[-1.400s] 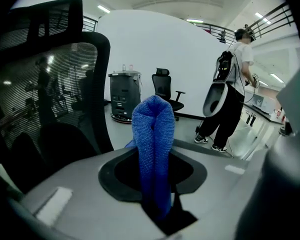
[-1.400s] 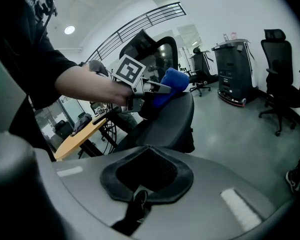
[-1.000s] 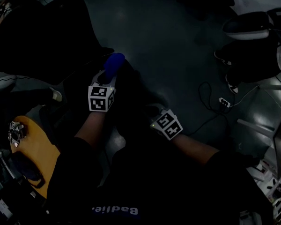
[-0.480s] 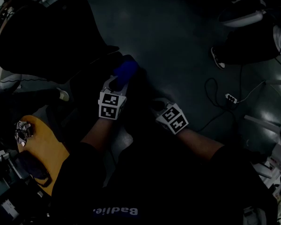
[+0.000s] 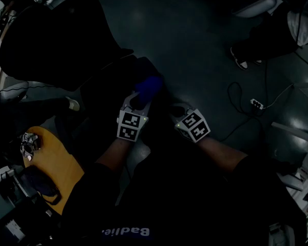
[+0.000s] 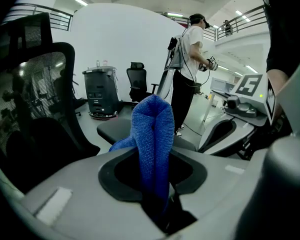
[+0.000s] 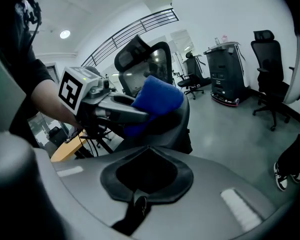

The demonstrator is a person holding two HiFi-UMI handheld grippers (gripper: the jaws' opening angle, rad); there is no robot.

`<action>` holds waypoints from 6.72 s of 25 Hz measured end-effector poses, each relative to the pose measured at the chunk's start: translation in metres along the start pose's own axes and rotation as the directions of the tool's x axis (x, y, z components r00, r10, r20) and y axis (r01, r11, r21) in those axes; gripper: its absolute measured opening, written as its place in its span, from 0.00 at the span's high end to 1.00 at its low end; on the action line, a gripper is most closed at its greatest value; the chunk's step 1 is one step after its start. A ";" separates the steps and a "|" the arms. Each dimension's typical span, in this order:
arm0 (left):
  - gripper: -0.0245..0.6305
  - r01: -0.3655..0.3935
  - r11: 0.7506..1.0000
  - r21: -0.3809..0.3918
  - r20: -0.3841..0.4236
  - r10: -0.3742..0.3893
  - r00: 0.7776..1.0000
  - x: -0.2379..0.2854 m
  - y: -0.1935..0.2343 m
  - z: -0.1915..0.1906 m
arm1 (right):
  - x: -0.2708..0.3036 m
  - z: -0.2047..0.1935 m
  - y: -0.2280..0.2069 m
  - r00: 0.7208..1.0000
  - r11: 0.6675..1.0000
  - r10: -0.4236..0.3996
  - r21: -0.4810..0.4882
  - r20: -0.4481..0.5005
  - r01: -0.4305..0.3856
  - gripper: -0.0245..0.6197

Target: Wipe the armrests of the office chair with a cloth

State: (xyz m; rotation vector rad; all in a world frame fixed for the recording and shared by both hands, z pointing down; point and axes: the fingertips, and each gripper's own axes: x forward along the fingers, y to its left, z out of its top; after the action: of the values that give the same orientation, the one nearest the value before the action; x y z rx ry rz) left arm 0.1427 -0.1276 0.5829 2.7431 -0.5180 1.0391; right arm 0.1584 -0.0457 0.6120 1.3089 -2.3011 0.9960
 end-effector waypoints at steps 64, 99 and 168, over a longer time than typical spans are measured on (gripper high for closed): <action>0.77 0.059 0.954 0.295 -0.061 -0.043 0.997 0.086 0.022 0.074 | -0.013 -0.011 0.002 0.998 0.997 0.054 0.059 0.037 -0.056 0.95; 0.77 0.213 0.971 0.106 -0.022 -0.212 0.977 0.016 -0.109 0.027 | -0.004 -0.012 0.014 0.997 0.994 0.077 0.080 0.004 -0.077 0.95; 0.77 -0.440 0.838 -0.322 0.190 0.513 0.837 -0.411 0.364 -0.217 | 0.267 0.117 0.401 0.923 0.883 0.335 -0.278 -0.190 -0.378 0.95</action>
State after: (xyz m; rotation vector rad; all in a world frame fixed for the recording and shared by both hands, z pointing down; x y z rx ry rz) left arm -0.4130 -0.2987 0.4813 2.5696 -1.3455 0.6027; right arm -0.3143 -0.1585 0.5141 0.6837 -2.5134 0.7517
